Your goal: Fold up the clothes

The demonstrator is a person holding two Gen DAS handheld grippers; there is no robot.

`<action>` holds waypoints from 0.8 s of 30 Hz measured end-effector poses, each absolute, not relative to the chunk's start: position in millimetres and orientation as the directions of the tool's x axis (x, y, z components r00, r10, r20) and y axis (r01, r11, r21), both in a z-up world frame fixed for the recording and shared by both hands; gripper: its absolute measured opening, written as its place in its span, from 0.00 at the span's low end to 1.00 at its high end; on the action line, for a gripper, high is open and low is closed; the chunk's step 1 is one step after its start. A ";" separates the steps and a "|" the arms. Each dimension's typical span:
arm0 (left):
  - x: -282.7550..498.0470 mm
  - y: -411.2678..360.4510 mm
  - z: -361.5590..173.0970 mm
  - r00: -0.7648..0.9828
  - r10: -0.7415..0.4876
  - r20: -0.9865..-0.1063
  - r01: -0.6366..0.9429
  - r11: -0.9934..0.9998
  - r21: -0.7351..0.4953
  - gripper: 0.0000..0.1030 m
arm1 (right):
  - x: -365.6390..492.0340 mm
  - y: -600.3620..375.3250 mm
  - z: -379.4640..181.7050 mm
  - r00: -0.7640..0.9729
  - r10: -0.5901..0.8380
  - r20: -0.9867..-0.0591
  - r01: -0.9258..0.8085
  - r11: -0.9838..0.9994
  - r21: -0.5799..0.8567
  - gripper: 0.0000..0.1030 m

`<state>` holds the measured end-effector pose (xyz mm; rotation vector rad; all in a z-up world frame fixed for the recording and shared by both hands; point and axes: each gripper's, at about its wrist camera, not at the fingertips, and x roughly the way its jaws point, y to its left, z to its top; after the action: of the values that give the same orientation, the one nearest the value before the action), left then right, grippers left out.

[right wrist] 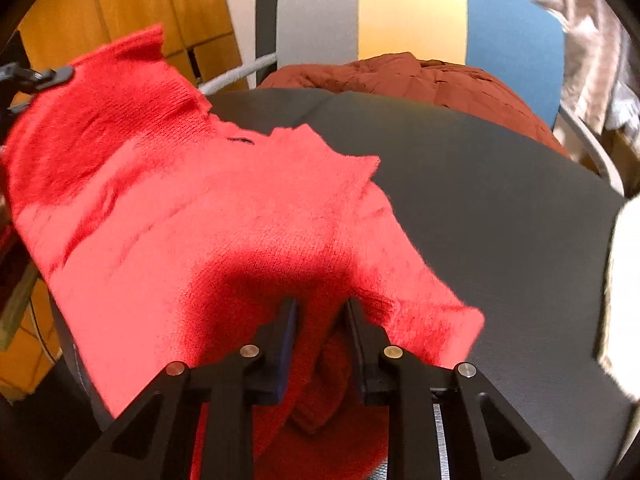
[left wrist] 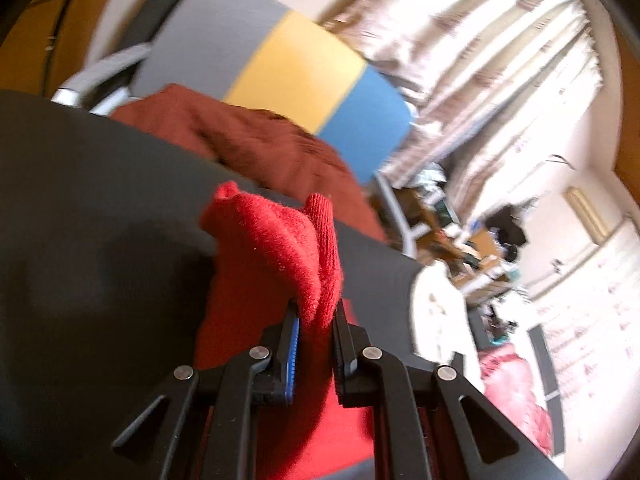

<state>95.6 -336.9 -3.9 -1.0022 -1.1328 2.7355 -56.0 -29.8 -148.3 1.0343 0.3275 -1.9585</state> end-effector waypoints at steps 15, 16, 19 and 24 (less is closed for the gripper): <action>-35.1 -190.7 -75.5 -0.606 0.418 -0.677 0.222 -0.729 -0.648 0.12 | -66.0 -0.9 -168.9 -0.246 -0.751 -0.613 0.684 -0.582 0.439 0.25; -37.1 -186.0 -85.7 -0.587 0.421 -0.692 0.235 -0.729 -0.643 0.12 | -66.3 -0.6 -169.4 -0.244 -0.756 -0.608 0.683 -0.579 0.446 0.25; -43.0 -172.1 -116.5 -0.526 0.430 -0.734 0.275 -0.731 -0.625 0.12 | -67.2 1.7 -171.3 -0.236 -0.768 -0.595 0.680 -0.569 0.464 0.25; -43.8 -162.1 -120.9 -0.505 0.422 -0.753 0.285 -0.742 -0.607 0.13 | -68.9 2.0 -173.0 -0.235 -0.773 -0.589 0.676 -0.566 0.473 0.25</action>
<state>-43.8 -162.1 -120.9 -1.5152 -1.0900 2.4178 -68.9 2.0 -173.0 1.0107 -0.1455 -1.9271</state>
